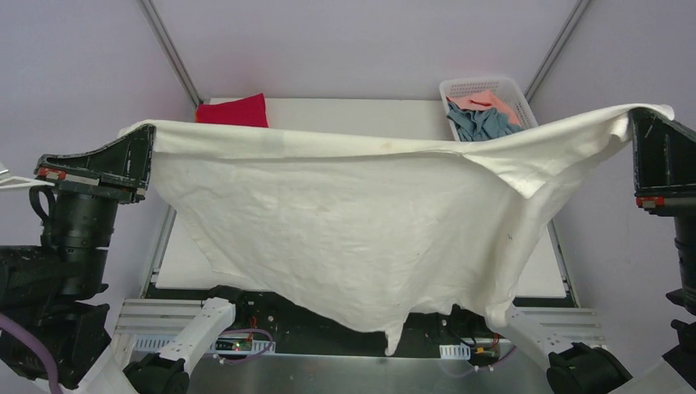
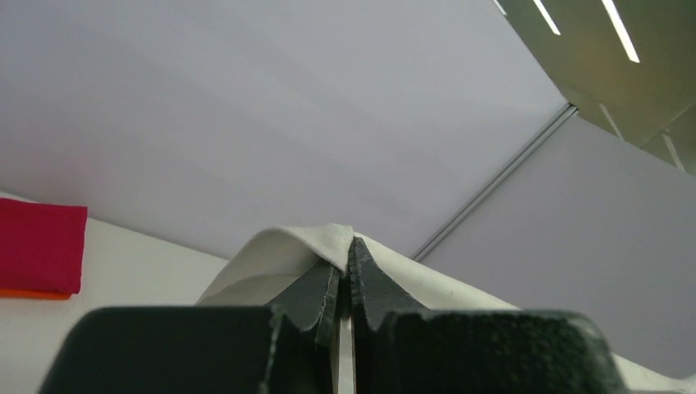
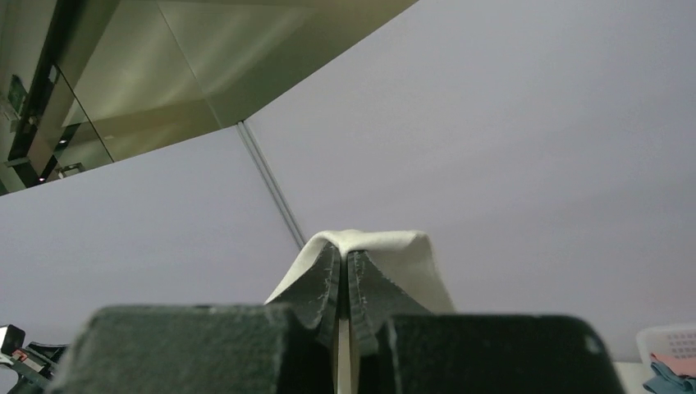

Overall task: Fold and stack the t-shirts
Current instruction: Flatten out the tshirt

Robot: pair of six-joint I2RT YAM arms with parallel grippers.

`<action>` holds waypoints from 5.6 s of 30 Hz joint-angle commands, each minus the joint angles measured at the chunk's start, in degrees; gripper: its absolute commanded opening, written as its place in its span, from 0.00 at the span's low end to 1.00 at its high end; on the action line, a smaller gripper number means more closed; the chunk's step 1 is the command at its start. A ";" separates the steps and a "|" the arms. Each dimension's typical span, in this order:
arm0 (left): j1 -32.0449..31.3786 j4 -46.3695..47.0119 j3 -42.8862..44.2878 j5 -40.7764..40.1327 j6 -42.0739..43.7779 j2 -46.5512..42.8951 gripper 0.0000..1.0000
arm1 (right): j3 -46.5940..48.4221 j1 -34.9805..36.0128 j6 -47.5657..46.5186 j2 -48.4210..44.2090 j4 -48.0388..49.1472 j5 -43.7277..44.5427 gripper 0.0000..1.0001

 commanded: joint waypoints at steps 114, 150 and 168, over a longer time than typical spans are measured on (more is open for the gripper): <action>6.57 14.09 0.30 -0.82 2.98 81.32 0.99 | -18.97 -6.19 15.82 76.06 43.15 0.19 0.99; -3.34 16.63 -44.92 -2.29 3.65 60.45 0.99 | -24.83 -4.62 19.30 79.18 41.39 3.71 0.99; -3.19 16.37 -44.57 -3.74 4.07 53.94 0.99 | -35.33 -4.33 9.87 58.27 4.75 6.43 1.00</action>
